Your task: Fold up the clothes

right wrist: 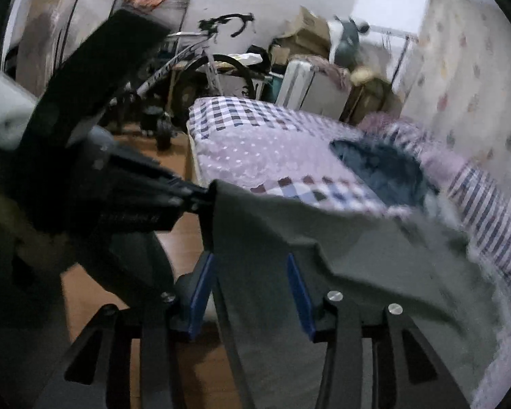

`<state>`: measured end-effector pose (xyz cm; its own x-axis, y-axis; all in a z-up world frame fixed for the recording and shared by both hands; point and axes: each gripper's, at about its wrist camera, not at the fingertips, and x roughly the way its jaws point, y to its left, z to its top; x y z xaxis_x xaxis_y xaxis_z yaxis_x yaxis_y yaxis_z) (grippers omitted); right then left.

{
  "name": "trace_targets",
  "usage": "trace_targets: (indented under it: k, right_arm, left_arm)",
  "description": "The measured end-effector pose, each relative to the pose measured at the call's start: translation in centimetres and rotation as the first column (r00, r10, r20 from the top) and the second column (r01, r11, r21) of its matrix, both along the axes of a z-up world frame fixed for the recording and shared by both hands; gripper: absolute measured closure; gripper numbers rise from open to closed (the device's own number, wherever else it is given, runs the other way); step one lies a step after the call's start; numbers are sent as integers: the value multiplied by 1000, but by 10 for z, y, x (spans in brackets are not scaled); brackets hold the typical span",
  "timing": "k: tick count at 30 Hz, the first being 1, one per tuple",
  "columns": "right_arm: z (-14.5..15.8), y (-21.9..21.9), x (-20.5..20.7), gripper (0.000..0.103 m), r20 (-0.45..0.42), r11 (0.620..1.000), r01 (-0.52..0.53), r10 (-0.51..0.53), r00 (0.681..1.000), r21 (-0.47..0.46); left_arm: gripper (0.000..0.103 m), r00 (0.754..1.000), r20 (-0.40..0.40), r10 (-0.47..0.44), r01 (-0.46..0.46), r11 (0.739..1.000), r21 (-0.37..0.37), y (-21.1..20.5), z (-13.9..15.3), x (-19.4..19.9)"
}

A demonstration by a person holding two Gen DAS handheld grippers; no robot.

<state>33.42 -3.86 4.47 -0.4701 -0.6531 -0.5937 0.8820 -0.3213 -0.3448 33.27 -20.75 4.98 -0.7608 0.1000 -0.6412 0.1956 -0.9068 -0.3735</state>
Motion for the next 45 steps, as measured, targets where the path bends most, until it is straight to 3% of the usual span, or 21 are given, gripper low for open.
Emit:
trace_targets:
  k: [3, 6, 10, 14, 17, 19, 21, 23, 25, 28, 32, 36, 41, 45]
  right_arm:
    - [-14, -12, 17, 55, -112, 999, -8, 14, 994, 53]
    - [-30, -25, 23, 55, -211, 994, 23, 1, 977, 111]
    - [-52, -39, 23, 56, -289, 982, 62, -8, 957, 179]
    - [-68, -49, 27, 59, -347, 972, 67, 15, 938, 224]
    - [-76, -56, 32, 76, -409, 969, 87, 16, 912, 233]
    - [-73, -58, 30, 102, -405, 972, 99, -4, 915, 213]
    - [-68, -59, 27, 102, -389, 976, 112, -32, 921, 186]
    - [-62, -56, 26, 102, -379, 980, 121, -52, 924, 159]
    - [-55, -54, 24, 102, -366, 983, 120, -62, 929, 138]
    - [-48, -52, 24, 102, -366, 986, 120, -68, 928, 120]
    - [-43, -52, 24, 102, -374, 988, 115, -67, 925, 106]
    - [-43, -49, 32, 102, -396, 989, 111, -62, 916, 101]
    - [-47, -49, 33, 102, -406, 988, 107, -52, 912, 113]
    - [-47, -48, 34, 102, -411, 988, 105, -49, 910, 114]
  left_arm:
    - [102, 1000, 2, 5, -6, 987, 162, -17, -7, 2]
    - [102, 1000, 4, 15, -16, 955, 297, -31, -16, 4]
    - [102, 1000, -5, 22, -17, 891, 453, -43, -27, 7]
    - [102, 1000, -1, 30, -24, 812, 583, -54, -41, 7]
    - [102, 999, 7, 33, -30, 778, 628, -58, -48, 7]
    - [102, 999, 22, 39, -44, 769, 638, -60, -52, 7]
    - [101, 998, 40, 54, -67, 757, 650, -63, -55, 10]
    - [94, 996, 56, 72, -91, 738, 669, -67, -60, 14]
    - [62, 994, 65, 92, -112, 715, 690, -71, -63, 20]
    - [31, 993, 35, 113, -99, 633, 768, -74, -67, 33]
    - [25, 997, -16, 81, -36, 604, 796, -68, -62, 27]
    - [25, 998, -6, 64, -35, 617, 786, -60, -60, 13]
    - [25, 995, -25, 100, -40, 600, 799, -63, -56, 5]
    - [25, 992, 1, 125, -77, 605, 792, -66, -57, -2]
